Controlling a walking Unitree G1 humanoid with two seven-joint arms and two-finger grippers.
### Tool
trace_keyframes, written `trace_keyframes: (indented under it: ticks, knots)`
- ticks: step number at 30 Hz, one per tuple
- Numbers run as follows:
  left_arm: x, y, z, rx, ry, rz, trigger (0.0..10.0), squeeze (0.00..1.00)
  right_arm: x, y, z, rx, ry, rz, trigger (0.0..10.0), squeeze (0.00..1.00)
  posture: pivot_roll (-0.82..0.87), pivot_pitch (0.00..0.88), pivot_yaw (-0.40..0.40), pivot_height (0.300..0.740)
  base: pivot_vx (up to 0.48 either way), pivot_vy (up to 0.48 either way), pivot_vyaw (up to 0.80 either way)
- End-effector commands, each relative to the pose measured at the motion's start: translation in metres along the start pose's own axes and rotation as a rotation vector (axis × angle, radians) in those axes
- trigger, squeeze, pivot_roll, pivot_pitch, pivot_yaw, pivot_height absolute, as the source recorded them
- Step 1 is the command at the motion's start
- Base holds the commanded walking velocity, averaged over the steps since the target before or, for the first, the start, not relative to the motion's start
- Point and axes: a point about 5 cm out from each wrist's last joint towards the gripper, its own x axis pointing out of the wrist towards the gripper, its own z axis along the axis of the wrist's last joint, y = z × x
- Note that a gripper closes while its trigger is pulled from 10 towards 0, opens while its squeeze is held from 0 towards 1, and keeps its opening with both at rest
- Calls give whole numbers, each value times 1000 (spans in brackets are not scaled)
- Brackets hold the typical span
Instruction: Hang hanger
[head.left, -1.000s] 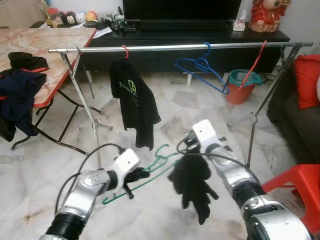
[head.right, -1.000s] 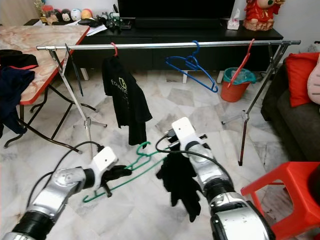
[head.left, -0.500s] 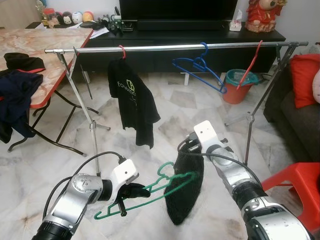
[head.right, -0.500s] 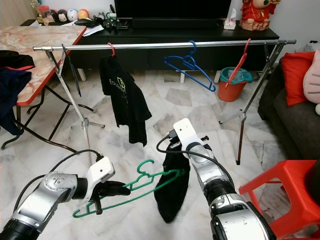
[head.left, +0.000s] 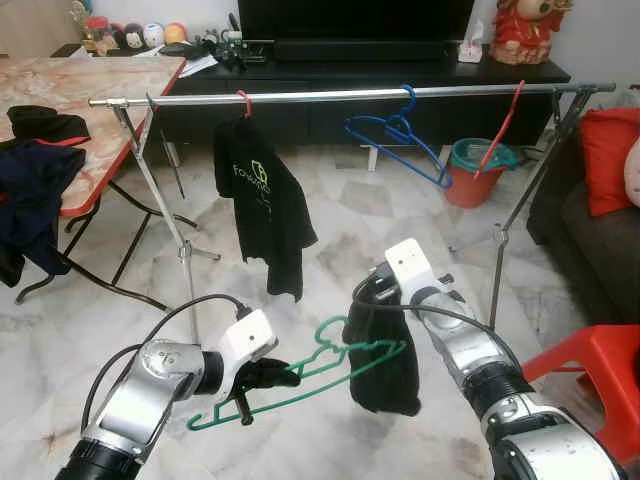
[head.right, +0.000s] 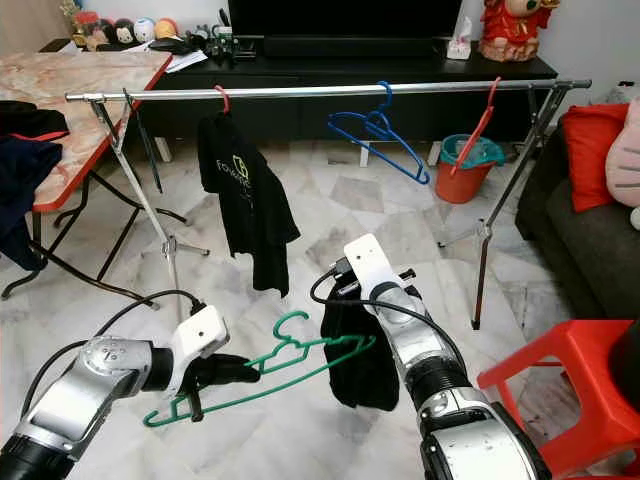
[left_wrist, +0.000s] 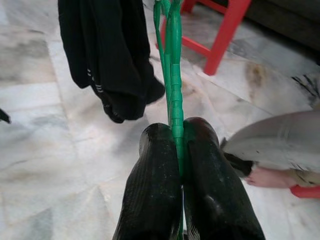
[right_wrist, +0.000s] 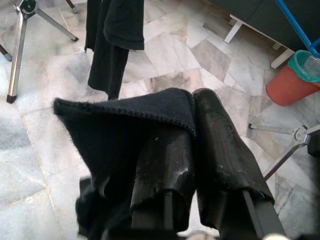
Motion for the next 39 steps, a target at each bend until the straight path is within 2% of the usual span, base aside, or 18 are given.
trace_keyframes:
  ticks: [1,9,17,21,25,39]
  knots:
    - [-3,5,10,26,-34,30,10000,0,0,2,8,-4,-34,8,10000,0,-85,0,-23,740,0,0,0]
    - [-11,1,24,26,-84,-14,10000,0,-1,2,6,-7,-30,16,10000,0,-86,0,-25,740,0,0,0]
    - [-27,1,16,38,-15,-51,10000,0,-1,0,4,-10,-23,8,10000,0,-84,0,-24,740,0,0,0]
    - [-32,11,12,70,28,35,10000,0,-1,-1,4,-9,-21,4,10000,0,-81,0,-23,740,0,0,0]
    - [-34,17,14,70,6,86,10000,0,-1,-1,4,-9,-21,3,10000,0,-85,0,-22,740,0,0,0]
    - [-43,21,19,76,-6,97,10000,0,-1,0,4,-10,-19,2,10000,0,-83,0,-25,740,0,0,0]
